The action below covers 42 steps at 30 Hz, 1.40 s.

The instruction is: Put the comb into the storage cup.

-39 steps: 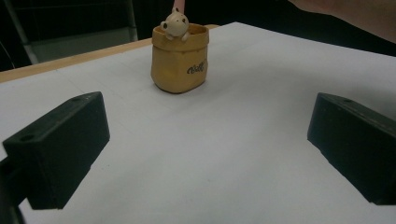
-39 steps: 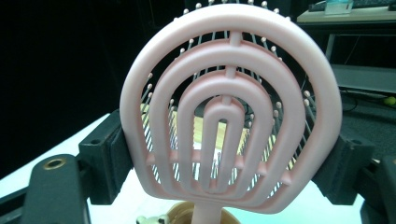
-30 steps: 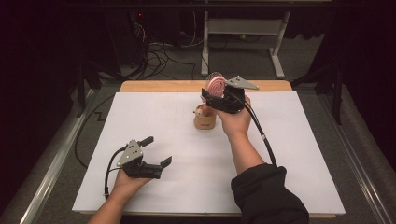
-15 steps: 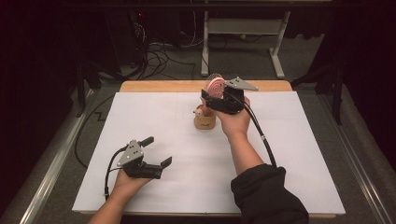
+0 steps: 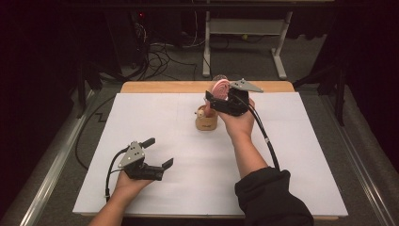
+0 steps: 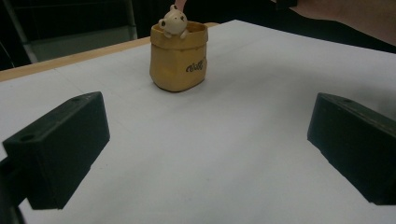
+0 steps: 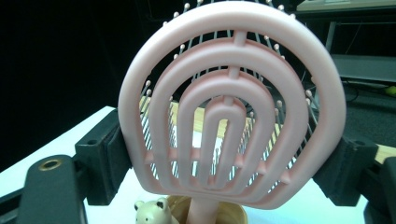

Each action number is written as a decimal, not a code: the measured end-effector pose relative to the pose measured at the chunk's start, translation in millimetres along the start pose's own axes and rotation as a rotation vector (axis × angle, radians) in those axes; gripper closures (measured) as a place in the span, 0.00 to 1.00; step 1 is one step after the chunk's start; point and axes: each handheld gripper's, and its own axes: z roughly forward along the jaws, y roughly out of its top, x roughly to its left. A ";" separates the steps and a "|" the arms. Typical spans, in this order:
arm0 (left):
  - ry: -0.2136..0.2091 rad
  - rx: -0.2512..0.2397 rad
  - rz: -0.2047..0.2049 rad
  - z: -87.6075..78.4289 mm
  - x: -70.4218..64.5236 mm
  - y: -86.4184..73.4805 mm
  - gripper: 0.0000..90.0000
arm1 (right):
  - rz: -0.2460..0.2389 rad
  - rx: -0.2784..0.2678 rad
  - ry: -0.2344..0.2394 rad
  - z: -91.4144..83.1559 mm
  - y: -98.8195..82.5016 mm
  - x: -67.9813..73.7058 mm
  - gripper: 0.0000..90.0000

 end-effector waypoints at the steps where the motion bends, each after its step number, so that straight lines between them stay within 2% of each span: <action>1: 0.001 0.001 0.000 0.0 0.0 0.0 0.00 | 0.000 0.003 0.001 -0.7 -0.1 -0.9 0.21; 17: 0.010 -0.002 0.003 -1.3 -0.8 0.5 0.00 | 0.028 0.011 0.022 -13.7 -7.8 -14.4 0.19; 42: 0.012 0.000 0.006 -1.4 -0.1 0.4 0.00 | 0.065 0.031 0.010 -28.5 -23.7 -28.0 0.18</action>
